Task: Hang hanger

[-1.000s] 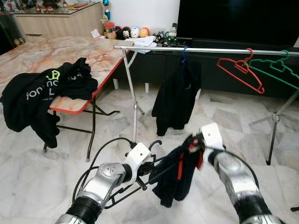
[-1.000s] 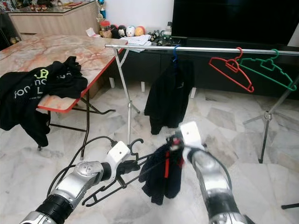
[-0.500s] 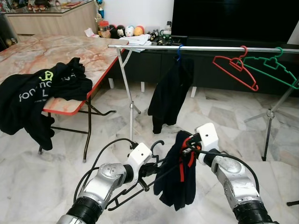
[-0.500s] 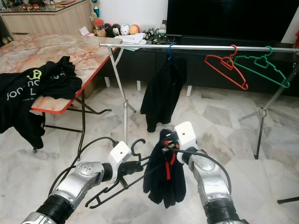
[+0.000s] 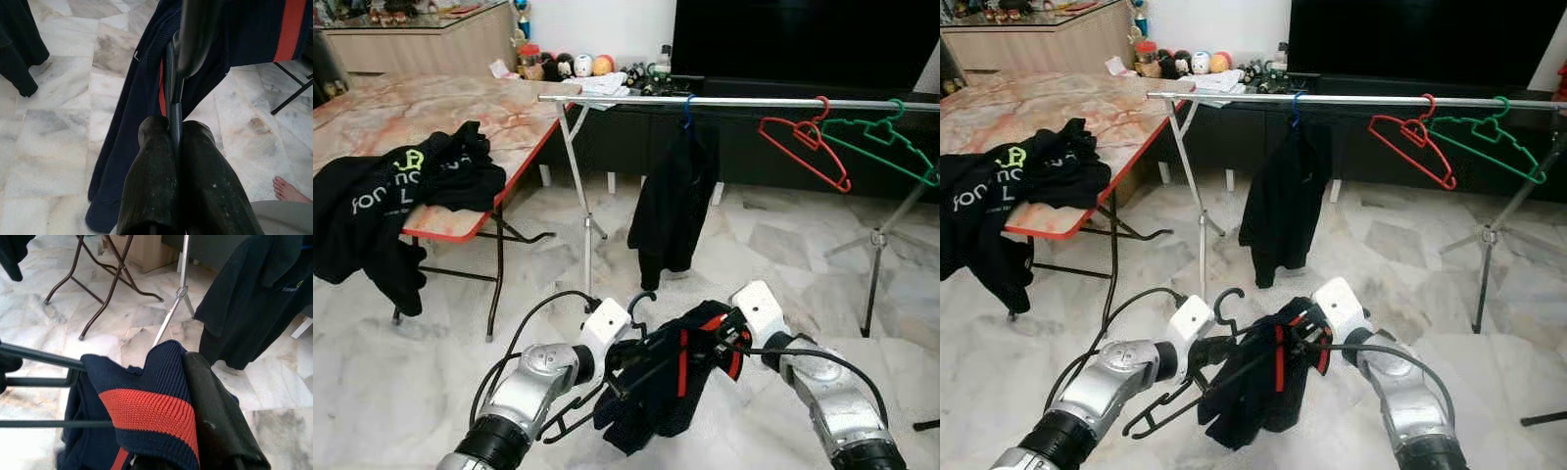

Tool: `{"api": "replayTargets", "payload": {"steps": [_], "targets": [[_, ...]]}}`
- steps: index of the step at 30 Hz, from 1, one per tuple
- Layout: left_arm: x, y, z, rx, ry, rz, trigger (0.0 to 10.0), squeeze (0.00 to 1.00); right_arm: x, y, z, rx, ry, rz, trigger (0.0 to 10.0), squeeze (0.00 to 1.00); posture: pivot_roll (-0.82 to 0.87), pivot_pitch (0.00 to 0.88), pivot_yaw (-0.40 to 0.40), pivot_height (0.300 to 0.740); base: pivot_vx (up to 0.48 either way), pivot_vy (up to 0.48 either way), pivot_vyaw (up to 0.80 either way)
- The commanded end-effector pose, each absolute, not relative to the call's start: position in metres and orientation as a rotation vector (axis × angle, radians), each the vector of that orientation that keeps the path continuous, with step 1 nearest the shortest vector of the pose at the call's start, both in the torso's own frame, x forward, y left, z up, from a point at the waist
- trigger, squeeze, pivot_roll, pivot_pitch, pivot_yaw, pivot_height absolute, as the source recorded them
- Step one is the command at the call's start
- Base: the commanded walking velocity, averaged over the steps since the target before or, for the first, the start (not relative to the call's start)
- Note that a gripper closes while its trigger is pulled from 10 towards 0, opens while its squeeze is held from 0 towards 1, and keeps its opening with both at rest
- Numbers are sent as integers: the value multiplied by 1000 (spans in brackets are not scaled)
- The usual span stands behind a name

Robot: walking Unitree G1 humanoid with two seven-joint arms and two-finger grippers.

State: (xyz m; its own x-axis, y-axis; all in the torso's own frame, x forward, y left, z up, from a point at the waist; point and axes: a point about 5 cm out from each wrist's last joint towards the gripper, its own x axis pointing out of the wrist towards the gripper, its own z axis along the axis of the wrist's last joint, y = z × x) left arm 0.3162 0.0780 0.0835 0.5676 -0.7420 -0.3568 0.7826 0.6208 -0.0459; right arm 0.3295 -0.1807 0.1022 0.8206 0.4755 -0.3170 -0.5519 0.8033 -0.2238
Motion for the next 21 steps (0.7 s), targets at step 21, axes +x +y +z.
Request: {"api": "replayTargets", "payload": {"steps": [21], "targets": [[313, 77, 85, 82, 356, -931, 10000, 0, 334, -168, 135, -522, 153, 668, 10000, 0, 13, 68, 39, 740, 0, 0, 0]]}}
